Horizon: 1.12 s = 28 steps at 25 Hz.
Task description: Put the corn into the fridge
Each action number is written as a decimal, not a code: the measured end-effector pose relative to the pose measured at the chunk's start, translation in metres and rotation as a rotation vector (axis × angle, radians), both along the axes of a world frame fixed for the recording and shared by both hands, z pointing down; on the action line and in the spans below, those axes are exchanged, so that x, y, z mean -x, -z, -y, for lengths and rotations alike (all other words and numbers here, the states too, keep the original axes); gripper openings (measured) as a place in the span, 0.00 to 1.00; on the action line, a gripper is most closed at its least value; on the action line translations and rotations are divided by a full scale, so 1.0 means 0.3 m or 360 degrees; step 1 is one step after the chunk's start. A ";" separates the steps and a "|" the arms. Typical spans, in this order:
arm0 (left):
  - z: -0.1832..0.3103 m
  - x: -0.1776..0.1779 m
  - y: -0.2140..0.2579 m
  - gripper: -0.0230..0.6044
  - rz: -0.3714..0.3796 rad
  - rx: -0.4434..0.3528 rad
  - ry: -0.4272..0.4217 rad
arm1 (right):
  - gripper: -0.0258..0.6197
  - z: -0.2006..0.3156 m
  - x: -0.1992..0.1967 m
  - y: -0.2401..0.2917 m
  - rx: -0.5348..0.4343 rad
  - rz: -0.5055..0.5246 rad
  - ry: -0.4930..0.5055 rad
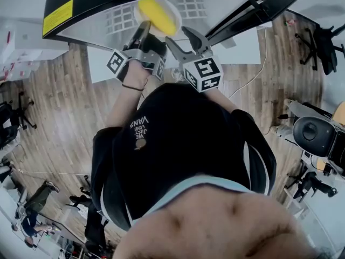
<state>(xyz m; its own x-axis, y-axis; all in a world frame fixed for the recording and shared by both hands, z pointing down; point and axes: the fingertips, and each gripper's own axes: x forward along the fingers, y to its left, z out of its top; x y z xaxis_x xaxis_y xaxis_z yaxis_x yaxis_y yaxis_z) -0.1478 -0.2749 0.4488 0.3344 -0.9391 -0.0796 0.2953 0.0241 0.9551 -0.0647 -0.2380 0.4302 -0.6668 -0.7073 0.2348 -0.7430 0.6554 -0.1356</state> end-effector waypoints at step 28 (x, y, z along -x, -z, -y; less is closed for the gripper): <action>0.006 -0.007 -0.011 0.20 -0.0063 -0.0048 0.0003 | 0.40 0.120 0.028 -0.021 0.0031 -0.0023 0.0052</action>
<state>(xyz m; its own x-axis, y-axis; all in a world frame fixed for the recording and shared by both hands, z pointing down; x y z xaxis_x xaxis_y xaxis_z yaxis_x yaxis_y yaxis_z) -0.1457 -0.2768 0.4521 0.3283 -0.9367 -0.1212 0.3327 -0.0054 0.9430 -0.0732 -0.2740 0.4365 -0.6860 -0.6803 0.2579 -0.7231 0.6768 -0.1380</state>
